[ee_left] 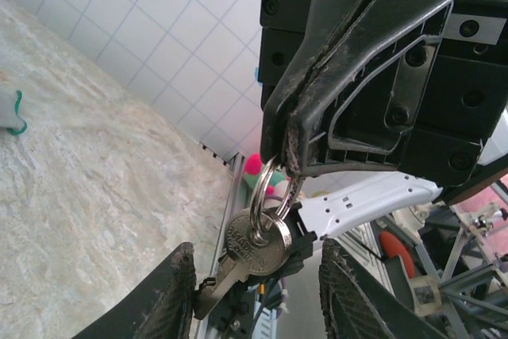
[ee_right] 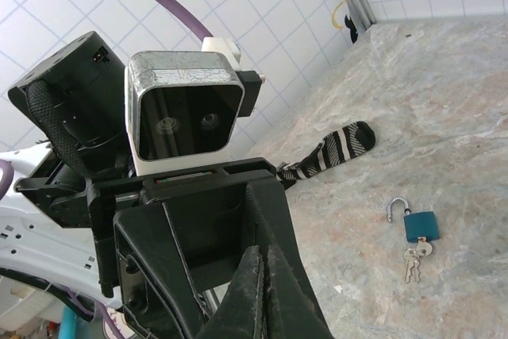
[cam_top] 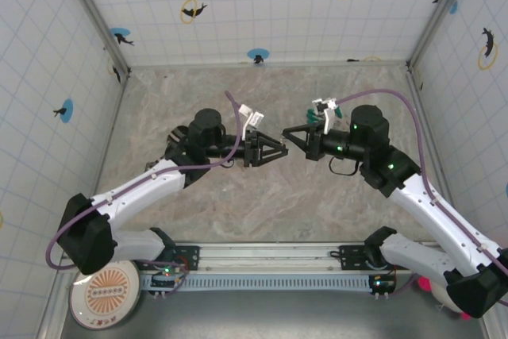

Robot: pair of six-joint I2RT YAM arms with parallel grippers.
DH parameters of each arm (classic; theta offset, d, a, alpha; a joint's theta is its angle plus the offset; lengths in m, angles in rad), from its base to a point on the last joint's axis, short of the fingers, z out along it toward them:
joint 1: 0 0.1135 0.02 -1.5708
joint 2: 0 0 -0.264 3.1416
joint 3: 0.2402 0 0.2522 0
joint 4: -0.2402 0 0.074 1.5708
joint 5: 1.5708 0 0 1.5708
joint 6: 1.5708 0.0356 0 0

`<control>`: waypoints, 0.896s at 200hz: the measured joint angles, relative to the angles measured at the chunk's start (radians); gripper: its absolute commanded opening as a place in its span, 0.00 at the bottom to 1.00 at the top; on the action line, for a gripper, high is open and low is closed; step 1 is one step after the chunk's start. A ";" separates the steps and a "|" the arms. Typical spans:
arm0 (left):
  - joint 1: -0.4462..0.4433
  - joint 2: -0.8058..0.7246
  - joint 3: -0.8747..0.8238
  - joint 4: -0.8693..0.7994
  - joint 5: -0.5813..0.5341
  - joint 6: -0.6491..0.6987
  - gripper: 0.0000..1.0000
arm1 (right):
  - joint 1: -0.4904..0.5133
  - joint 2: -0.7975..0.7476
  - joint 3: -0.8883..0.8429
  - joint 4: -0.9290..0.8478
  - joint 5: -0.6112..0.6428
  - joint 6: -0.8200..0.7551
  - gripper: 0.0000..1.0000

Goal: Unlock with the key

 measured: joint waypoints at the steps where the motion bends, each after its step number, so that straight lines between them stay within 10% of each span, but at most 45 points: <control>1: 0.000 0.000 0.000 -0.001 0.000 0.000 0.38 | 0.000 0.000 0.000 0.000 0.000 0.000 0.00; 61: 0.000 -0.011 0.006 -0.056 -0.015 0.019 0.25 | -0.014 0.000 0.000 0.000 0.000 0.001 0.00; 179: 0.000 -0.013 0.023 -0.100 -0.051 0.043 0.50 | -0.013 0.000 0.000 0.001 -0.016 0.020 0.00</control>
